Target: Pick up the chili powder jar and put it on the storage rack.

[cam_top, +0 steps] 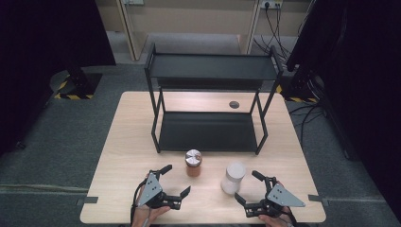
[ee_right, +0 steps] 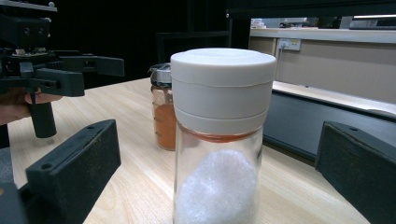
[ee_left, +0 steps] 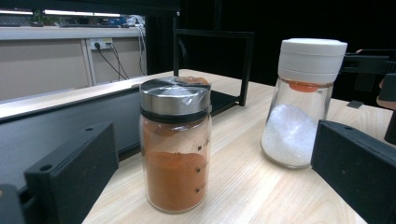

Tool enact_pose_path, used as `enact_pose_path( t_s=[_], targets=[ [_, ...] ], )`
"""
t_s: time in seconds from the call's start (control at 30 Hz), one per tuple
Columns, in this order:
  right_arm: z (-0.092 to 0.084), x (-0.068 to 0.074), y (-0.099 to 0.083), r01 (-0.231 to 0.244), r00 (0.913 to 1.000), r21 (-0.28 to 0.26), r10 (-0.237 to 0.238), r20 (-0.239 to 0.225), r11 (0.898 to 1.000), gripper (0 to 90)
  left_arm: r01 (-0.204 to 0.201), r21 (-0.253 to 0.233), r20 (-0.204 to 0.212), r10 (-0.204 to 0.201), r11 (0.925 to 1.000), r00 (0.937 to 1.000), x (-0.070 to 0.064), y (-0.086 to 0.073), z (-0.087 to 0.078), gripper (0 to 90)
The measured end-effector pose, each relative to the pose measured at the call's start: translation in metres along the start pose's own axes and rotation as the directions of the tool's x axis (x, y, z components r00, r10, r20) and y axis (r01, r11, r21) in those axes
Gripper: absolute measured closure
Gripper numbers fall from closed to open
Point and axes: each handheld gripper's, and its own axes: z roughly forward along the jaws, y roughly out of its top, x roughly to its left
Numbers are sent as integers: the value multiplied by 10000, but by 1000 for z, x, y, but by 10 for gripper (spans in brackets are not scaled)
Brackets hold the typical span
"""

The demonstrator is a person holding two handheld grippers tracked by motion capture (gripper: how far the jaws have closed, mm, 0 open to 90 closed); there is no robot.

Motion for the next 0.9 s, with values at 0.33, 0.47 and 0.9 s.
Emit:
enact_pose_path(
  t_s=[0.33, 0.47, 0.9],
  targets=[
    [0, -1, -1, -67, 10000, 9, 67, 28, 10000, 3, 71, 64, -37, -71, 10000, 10000, 2, 3, 4, 3],
    [1, -1, -1, -86, 10000, 8, 86, 30, 10000, 3, 131, 88, -89, -130, 9999, 9999, 2, 6, 8, 3],
    [0, -2, -2, -157, 9999, -51, 157, 44, 9999, 2, 109, 355, -6, -109, 9993, 9999, 6, 10, 21, 3]
  ],
)
